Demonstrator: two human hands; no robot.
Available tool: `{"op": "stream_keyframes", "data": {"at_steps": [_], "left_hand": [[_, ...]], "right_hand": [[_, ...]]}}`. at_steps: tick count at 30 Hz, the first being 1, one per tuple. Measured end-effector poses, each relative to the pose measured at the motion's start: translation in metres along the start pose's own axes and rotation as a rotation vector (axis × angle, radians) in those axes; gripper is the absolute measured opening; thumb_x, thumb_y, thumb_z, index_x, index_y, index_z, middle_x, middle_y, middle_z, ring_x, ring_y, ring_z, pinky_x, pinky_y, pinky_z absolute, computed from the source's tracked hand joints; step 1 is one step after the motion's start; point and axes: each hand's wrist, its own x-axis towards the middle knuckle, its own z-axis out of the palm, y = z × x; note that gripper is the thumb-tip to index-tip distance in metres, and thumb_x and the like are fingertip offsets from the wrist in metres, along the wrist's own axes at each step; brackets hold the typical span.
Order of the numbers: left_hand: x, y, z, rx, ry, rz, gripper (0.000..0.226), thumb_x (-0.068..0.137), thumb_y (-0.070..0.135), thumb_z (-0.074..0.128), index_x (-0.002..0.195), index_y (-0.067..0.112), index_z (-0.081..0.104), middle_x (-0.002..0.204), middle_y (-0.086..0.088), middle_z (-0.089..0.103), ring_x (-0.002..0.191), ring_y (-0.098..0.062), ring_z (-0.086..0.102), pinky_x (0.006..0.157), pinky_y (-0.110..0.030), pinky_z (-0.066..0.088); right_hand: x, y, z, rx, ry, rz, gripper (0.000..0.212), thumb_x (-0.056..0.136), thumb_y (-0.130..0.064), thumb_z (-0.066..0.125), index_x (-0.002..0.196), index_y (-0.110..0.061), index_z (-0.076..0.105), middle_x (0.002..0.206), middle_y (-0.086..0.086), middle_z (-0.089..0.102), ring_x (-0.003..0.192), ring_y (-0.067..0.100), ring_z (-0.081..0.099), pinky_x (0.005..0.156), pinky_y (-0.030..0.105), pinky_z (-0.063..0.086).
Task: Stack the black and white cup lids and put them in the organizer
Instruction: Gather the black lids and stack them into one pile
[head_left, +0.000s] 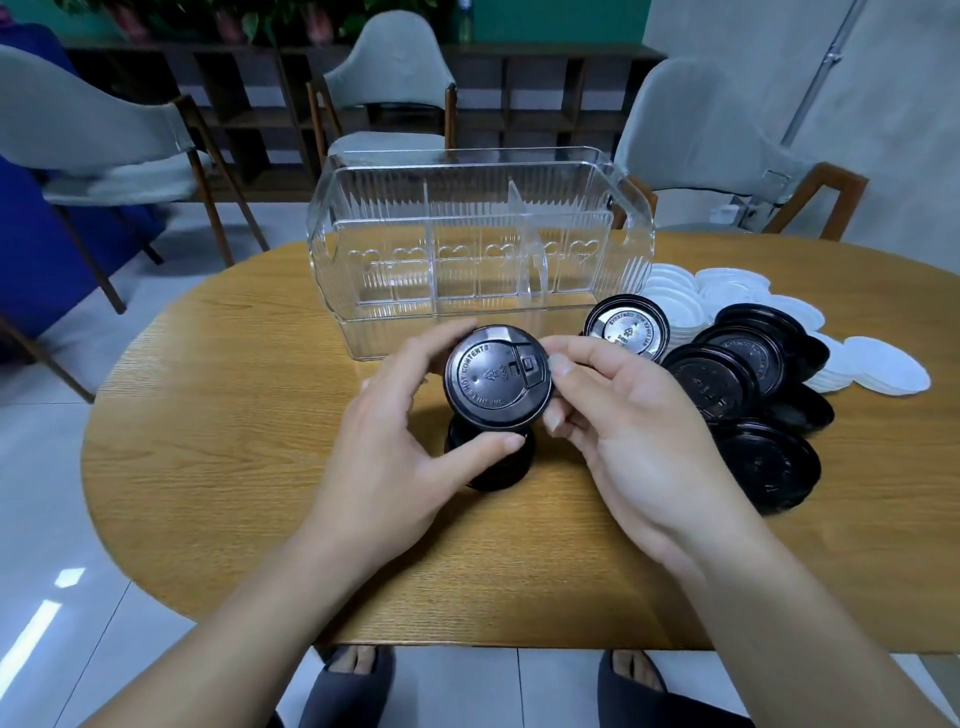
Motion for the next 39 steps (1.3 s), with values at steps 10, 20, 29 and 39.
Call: {"op": "stream_keyframes", "data": {"at_steps": [10, 20, 29, 39], "left_hand": [[-0.001, -0.011, -0.009, 0.07, -0.068, 0.007, 0.069, 0.082, 0.054, 0.089, 0.145, 0.038, 0.064, 0.139, 0.024, 0.066, 0.14, -0.013, 0.056, 0.118, -0.053, 0.045], [-0.007, -0.025, -0.01, 0.17, -0.281, -0.16, 0.131, 0.066, 0.072, 0.096, 0.168, 0.065, 0.015, 0.147, 0.04, 0.05, 0.149, -0.005, 0.043, 0.129, -0.047, 0.037], [-0.005, -0.032, -0.001, 0.234, -0.3, -0.165, 0.125, 0.074, 0.075, 0.082, 0.172, 0.054, 0.009, 0.141, 0.03, 0.057, 0.138, 0.0, 0.041, 0.128, -0.044, 0.032], [-0.004, -0.037, 0.0, 0.246, -0.322, -0.233, 0.128, 0.065, 0.081, 0.072, 0.173, 0.05, 0.013, 0.144, 0.032, 0.056, 0.141, -0.012, 0.045, 0.123, -0.038, 0.037]], "right_hand": [[-0.011, -0.006, 0.002, -0.79, -0.157, -0.358, 0.077, 0.088, -0.037, 0.09, 0.158, -0.033, 0.057, 0.154, -0.024, 0.057, 0.146, -0.005, 0.049, 0.121, 0.021, 0.039], [-0.005, 0.005, 0.004, -0.913, -0.07, -0.356, 0.062, 0.089, -0.044, 0.088, 0.147, -0.03, 0.067, 0.143, -0.025, 0.064, 0.134, -0.01, 0.055, 0.113, 0.006, 0.034], [-0.006, 0.019, 0.011, -1.035, -0.129, -0.278, 0.063, 0.092, -0.052, 0.082, 0.148, -0.03, 0.064, 0.144, -0.022, 0.063, 0.131, 0.0, 0.058, 0.115, 0.024, 0.045], [-0.003, 0.017, 0.006, -0.941, -0.13, -0.187, 0.064, 0.084, -0.052, 0.09, 0.143, -0.038, 0.069, 0.133, -0.025, 0.072, 0.125, -0.003, 0.064, 0.113, 0.026, 0.049]]}}
